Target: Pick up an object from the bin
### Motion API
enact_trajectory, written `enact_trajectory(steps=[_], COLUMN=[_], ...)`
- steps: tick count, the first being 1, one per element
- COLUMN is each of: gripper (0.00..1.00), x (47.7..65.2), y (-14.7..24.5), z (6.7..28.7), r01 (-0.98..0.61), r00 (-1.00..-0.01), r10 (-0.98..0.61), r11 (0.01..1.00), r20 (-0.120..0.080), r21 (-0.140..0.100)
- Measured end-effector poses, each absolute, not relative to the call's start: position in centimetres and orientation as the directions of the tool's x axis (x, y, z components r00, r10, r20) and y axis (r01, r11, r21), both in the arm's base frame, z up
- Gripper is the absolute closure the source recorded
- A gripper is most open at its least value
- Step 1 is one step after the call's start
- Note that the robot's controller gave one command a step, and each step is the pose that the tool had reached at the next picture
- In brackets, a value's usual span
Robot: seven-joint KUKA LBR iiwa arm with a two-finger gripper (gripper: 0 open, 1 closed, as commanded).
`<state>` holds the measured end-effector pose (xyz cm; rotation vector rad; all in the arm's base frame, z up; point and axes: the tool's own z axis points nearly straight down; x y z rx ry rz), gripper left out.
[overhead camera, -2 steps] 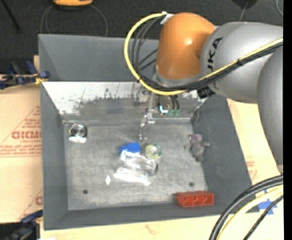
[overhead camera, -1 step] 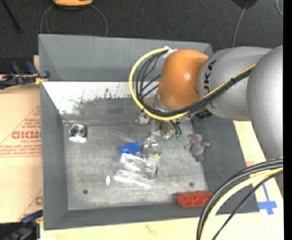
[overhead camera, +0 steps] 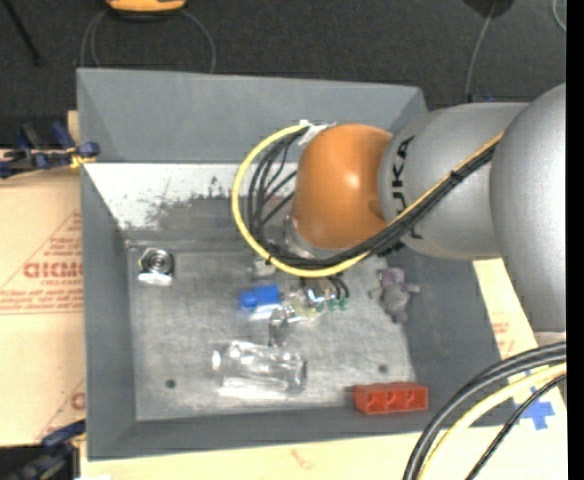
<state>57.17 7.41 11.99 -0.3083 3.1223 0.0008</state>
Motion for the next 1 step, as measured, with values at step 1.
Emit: enact_trajectory(steps=[1], gripper=[0.0], x=[59.78], y=[4.58], z=[7.72], r01=[-0.23], r00=[-0.973], r10=[-0.23], r11=[0.973], r20=[-0.006], r21=[-0.002])
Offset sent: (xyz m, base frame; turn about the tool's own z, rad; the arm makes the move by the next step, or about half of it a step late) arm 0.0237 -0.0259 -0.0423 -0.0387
